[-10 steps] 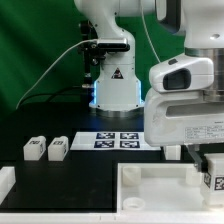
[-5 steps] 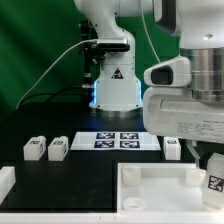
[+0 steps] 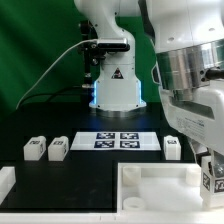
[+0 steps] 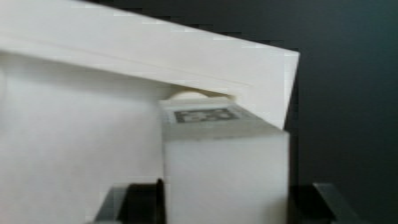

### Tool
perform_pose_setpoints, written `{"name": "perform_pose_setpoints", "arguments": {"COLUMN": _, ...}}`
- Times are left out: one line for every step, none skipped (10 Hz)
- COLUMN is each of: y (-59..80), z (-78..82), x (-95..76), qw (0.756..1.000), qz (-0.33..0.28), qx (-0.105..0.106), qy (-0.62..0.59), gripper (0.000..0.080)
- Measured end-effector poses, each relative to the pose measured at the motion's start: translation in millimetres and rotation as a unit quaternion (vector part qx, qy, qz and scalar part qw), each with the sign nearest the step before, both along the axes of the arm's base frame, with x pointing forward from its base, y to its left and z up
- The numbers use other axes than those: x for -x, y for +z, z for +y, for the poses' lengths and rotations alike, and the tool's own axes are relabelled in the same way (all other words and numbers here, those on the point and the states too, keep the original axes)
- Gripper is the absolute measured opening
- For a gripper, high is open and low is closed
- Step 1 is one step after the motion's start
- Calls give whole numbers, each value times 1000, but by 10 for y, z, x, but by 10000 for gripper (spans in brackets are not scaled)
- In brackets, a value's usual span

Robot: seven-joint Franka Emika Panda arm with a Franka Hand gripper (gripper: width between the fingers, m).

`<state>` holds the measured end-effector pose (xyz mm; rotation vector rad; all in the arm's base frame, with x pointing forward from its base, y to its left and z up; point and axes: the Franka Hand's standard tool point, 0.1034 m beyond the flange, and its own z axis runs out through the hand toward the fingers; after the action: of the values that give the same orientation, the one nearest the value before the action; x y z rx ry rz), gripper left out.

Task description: Assemble one leg

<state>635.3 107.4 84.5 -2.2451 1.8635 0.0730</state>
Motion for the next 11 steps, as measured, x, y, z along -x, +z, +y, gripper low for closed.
{"name": "perform_pose_setpoints", "arguments": {"y": -5, "z": 4, "x": 2, "qw": 1000, "qz": -1, "qx": 0, "qy": 4, "gripper": 375}}
{"name": "perform_pose_setpoints", "arguments": {"y": -11, "z": 8, "x": 5, "qw": 1000, "qz": 0, "qx": 1, "qy": 6, "gripper": 375}}
{"name": "perform_pose_setpoints", "arguments": {"y": -12, "z": 13, "x": 6, "qw": 1000, "qz": -4, "qx": 3, "qy": 23, "gripper": 555}}
{"name": "perform_pose_setpoints", "arguments": {"y": -11, "z": 37, "x": 8, "qw": 993, "qz": -23, "qx": 14, "qy": 119, "gripper": 555}}
{"name": "perform_pose_setpoints", "arguments": {"y": -3, "z": 75, "x": 12, "qw": 979, "qz": -37, "qx": 25, "qy": 200, "gripper": 630}}
{"name": "perform_pose_setpoints", "arguments": {"y": 26, "z": 131, "x": 2, "qw": 955, "qz": -52, "qx": 45, "qy": 287, "gripper": 644}}
{"name": "perform_pose_setpoints", "arguments": {"y": 34, "z": 177, "x": 7, "qw": 938, "qz": -60, "qx": 54, "qy": 338, "gripper": 644}}
{"name": "perform_pose_setpoints", "arguments": {"y": 21, "z": 153, "x": 6, "qw": 919, "qz": -68, "qx": 59, "qy": 385, "gripper": 649}}
{"name": "perform_pose_setpoints", "arguments": {"y": 17, "z": 140, "x": 5, "qw": 897, "qz": -77, "qx": 63, "qy": 431, "gripper": 649}}
{"name": "perform_pose_setpoints", "arguments": {"y": 13, "z": 141, "x": 6, "qw": 874, "qz": -84, "qx": 67, "qy": 474, "gripper": 649}}
{"name": "perform_pose_setpoints", "arguments": {"y": 1, "z": 126, "x": -1, "qw": 829, "qz": -83, "qx": 82, "qy": 547, "gripper": 649}}
